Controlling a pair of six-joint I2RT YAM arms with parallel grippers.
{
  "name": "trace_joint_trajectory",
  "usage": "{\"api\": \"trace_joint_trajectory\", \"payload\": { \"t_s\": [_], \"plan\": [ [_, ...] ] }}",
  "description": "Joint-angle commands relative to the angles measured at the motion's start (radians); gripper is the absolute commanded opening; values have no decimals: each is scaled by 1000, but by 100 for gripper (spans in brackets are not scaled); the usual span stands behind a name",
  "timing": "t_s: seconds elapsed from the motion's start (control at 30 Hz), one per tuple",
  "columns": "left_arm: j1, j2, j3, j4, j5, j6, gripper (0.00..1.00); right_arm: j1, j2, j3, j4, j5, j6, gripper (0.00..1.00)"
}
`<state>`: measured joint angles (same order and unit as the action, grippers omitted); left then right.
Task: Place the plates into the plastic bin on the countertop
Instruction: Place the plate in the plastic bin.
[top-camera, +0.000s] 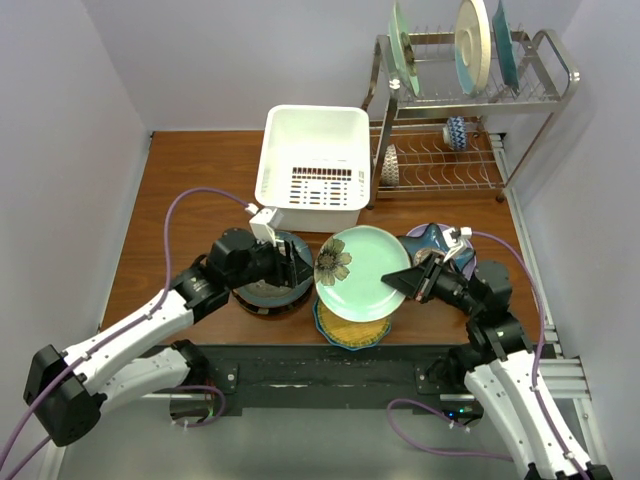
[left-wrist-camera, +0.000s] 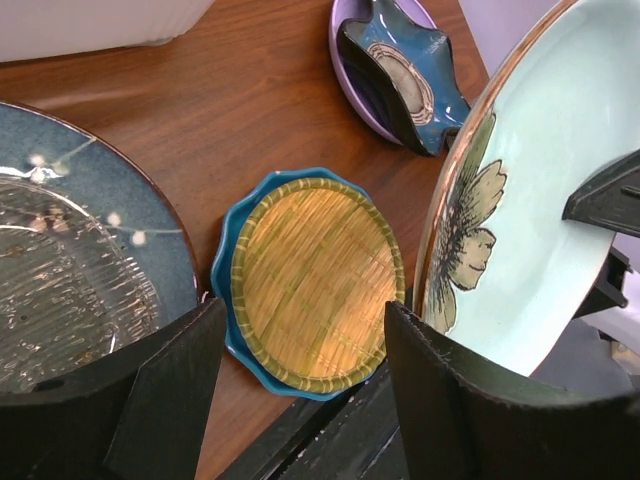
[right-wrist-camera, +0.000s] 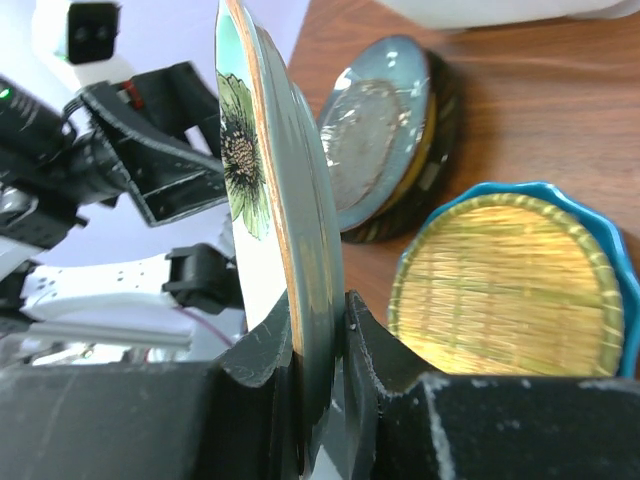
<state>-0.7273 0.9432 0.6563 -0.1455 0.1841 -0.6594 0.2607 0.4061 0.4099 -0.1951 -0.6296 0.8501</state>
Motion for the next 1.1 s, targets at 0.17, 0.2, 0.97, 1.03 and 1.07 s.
{"api": "trace_joint_trajectory", "payload": {
  "t_s": [0.17,0.2,0.97,1.03,1.07],
  "plan": [
    [9,2,8,161,177,-9,70,-1,14,3,205,-81,50,0],
    [8,-10,17,149,120,-3,70,0,7,12,177,-65,38,0],
    [8,-77,-58,270,219,7,89,0,22,10,305,-90,61,0],
    [9,-60,-76,323,268,-3,89,0,26,1,338,-107,72,0],
    [8,-51,-83,342,284,-5,88,0,30,-2,370,-128,85,0]
  ]
}}
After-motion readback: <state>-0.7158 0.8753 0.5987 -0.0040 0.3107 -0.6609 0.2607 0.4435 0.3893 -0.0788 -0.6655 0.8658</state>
